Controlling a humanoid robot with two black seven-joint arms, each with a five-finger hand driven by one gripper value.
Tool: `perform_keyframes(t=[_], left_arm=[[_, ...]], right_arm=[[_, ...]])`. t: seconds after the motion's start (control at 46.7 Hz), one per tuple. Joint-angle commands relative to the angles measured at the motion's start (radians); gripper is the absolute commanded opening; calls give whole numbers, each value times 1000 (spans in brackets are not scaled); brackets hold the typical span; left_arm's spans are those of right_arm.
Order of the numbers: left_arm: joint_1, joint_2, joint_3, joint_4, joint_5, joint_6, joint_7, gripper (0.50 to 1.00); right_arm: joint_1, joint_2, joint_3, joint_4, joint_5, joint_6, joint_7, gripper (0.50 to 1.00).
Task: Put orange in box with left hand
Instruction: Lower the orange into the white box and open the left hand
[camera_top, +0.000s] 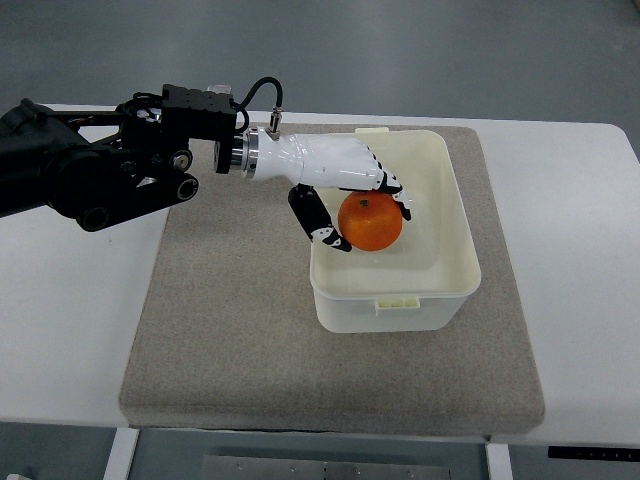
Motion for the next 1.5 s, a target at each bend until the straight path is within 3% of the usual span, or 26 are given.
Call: perform_keyframes(t=[0.0,0.429,0.879,1.157,1.179,1.264,1.286,1.479], left_arm=[[-11,2,-11,0,-16,0,0,500],[-31,29,-53,-12,-14,-7,0,500],[-19,-57,-71,91,-36,2,0,500],[-2,-70,-83,86,-82,22,0,500],[1,-70,-88,84,-92,32,0,505],[9,-78,-89,84,-121,53,0,698],[9,-80,-88,83,-125,53,0,722],[18,-80,-86,78,-126,42,0,842]], right_arm=[[0,0,0,0,0,0,0,926],[0,0,0,0,0,0,0,926],[-1,0,0,0,-1,0,0,926],[0,0,0,0,-1,1,0,926],[0,0,0,0,-1,0,0,926],[0,0,-1,0,-1,0,0,926],[0,0,0,0,0,0,0,926],[0,0,0,0,0,0,0,926]])
